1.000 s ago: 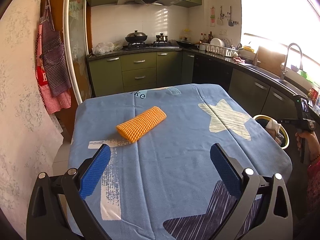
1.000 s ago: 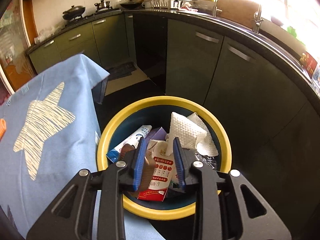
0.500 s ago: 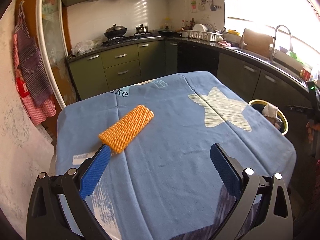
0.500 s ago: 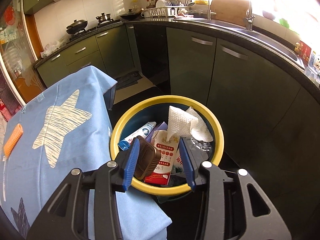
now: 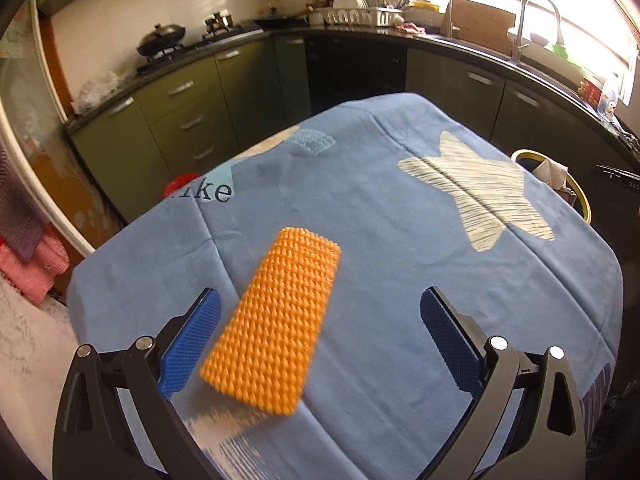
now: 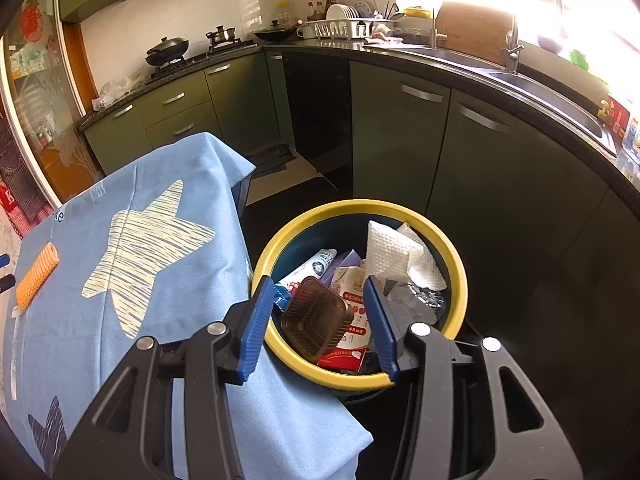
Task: Collect trash
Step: 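Grasp the orange mesh sleeve on the table with the left gripper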
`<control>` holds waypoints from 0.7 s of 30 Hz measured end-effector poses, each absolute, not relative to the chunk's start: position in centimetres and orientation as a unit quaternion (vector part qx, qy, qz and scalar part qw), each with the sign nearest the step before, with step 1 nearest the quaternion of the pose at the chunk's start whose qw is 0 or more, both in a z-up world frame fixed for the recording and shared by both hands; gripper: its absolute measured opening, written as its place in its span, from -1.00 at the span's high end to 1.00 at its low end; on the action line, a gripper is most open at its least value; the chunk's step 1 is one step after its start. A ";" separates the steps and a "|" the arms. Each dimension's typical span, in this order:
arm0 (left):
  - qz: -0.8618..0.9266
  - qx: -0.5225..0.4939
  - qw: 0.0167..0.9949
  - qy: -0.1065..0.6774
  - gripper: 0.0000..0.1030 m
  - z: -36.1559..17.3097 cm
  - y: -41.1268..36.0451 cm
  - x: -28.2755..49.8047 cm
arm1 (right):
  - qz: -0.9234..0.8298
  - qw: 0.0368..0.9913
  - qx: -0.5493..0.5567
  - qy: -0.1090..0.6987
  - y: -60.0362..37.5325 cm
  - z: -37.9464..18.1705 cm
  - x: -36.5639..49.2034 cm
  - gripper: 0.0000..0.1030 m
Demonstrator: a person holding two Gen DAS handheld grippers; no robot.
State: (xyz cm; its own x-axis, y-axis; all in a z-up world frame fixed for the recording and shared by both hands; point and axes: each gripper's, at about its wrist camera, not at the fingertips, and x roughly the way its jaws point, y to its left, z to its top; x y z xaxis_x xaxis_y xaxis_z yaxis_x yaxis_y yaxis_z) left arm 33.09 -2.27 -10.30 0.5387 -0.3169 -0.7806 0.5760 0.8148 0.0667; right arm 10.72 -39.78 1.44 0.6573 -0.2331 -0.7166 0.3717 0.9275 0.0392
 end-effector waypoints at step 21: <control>-0.279 0.185 0.824 0.457 -0.27 -15.8 -1.8 37.5 | -0.146 0.900 0.078 0.403 -37.4 0.8 13.8 0.11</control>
